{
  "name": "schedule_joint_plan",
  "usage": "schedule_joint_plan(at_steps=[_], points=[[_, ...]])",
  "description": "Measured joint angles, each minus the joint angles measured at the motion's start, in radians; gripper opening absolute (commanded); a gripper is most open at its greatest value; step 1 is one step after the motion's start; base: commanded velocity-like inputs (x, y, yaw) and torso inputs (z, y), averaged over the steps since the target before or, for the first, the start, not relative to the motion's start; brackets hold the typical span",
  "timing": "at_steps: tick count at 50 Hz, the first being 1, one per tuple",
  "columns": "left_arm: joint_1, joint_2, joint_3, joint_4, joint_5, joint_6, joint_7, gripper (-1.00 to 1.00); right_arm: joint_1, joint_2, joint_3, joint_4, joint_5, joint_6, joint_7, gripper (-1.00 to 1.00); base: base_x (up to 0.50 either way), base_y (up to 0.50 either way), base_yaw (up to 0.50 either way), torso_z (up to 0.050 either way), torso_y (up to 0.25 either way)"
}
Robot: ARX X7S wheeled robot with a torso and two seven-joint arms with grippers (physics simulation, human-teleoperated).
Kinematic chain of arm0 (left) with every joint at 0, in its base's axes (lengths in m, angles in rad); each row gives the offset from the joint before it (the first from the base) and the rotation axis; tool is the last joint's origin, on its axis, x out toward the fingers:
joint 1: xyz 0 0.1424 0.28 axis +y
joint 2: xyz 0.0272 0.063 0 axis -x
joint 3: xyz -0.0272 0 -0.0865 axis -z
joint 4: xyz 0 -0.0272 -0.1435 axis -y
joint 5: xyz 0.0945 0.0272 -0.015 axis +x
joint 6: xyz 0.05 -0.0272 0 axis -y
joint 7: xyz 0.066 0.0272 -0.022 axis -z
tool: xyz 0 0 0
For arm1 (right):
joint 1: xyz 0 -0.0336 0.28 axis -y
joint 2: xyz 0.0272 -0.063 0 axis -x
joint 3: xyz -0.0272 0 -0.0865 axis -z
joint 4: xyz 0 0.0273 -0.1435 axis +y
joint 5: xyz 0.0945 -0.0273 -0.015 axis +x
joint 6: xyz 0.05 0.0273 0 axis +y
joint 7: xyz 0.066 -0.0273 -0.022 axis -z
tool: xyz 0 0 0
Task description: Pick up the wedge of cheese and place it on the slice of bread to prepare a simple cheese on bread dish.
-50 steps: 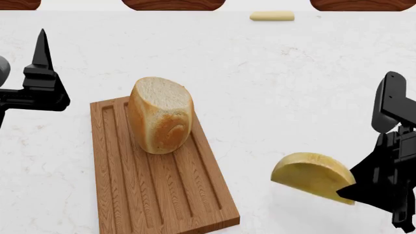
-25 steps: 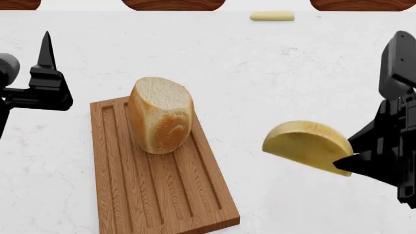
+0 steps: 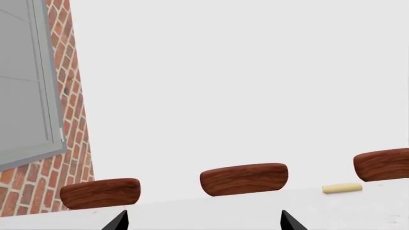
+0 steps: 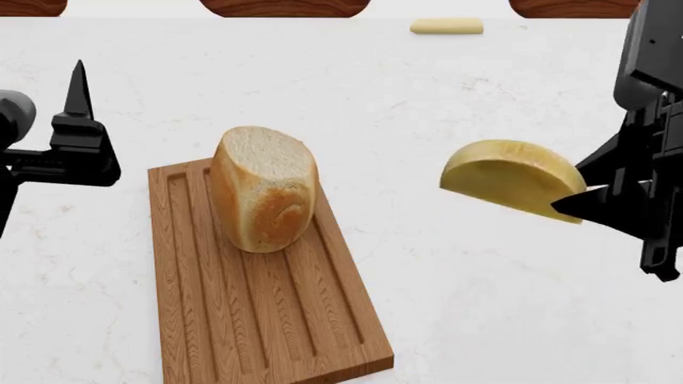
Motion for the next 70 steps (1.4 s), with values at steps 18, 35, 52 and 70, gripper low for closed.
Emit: schedule_joint_plan(at_steps=[18,35,52,70], points=[[-0.001,-0.004,0.002,0.001,-0.008,-0.006,-0.010,1.00,0.022,-0.057,-0.008,0.051,-0.162,-0.127,0.159,-1.00,0.00,0.00,0.00,0.000,0.000],[-0.002,-0.011,0.007,0.001,-0.022,-0.008,-0.025,1.00,0.029,-0.086,-0.062,0.058,-0.253,-0.237,0.278,-1.00,0.00,0.00,0.00,0.000,0.000],[-0.003,-0.019,0.012,0.002,-0.037,-0.011,-0.038,1.00,0.020,-0.090,-0.145,0.060,-0.318,-0.321,0.384,-1.00,0.00,0.00,0.00,0.000,0.000],[-0.006,-0.028,0.019,0.001,-0.051,-0.018,-0.050,1.00,-0.001,-0.127,-0.247,0.062,-0.302,-0.416,0.581,-1.00,0.00,0.00,0.00,0.000,0.000]])
